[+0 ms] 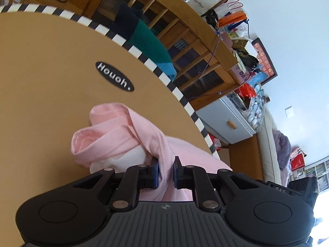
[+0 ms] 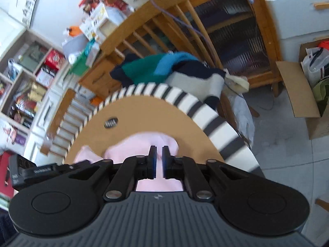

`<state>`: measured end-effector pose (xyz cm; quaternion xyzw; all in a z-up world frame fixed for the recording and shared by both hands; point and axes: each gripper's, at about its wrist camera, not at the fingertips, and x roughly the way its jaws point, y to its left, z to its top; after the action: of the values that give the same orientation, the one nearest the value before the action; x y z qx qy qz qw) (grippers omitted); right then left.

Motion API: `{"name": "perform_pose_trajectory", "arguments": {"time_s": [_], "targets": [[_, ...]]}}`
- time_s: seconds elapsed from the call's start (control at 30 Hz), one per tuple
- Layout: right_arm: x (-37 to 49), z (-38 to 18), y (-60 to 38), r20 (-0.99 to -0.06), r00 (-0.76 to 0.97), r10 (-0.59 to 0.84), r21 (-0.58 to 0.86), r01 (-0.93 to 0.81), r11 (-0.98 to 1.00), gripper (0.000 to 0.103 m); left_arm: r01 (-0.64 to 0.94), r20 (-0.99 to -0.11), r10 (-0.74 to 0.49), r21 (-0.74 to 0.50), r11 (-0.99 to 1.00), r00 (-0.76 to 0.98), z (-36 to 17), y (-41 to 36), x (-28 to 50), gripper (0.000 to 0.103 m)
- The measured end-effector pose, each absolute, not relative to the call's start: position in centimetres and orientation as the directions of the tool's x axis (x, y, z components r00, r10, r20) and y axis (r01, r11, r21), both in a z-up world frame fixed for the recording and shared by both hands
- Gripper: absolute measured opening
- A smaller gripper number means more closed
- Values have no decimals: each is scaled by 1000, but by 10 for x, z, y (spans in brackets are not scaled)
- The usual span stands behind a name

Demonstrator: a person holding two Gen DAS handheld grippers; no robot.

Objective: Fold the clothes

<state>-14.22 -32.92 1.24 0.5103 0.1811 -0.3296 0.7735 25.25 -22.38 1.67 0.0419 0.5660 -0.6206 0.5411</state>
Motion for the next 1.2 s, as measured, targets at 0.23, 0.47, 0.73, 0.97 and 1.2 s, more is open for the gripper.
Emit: {"name": "perform_pose_trajectory", "arguments": {"time_s": [0.23,0.47,0.73,0.97,1.2], "targets": [[-149,-2,-313,-615,738,-276,654,674,345,49,627,-651,-644,-708,325,-401,10,-155,272,15],[-152,-14,-325,-593,775,-220,679,627,382,56,681,-676,-661,-653,331,-326,2,-108,277,45],[-141,-37,-367,-481,863,-152,825,505,256,68,471,-565,-725,-801,369,-394,-39,-123,288,58],[-84,-38,-374,-522,852,28,816,490,306,38,580,-609,-676,-750,320,-415,-42,-168,262,19],[-56,6,-336,-582,784,-217,576,586,570,10,735,-685,-646,-620,275,-336,-21,-205,269,16]]}}
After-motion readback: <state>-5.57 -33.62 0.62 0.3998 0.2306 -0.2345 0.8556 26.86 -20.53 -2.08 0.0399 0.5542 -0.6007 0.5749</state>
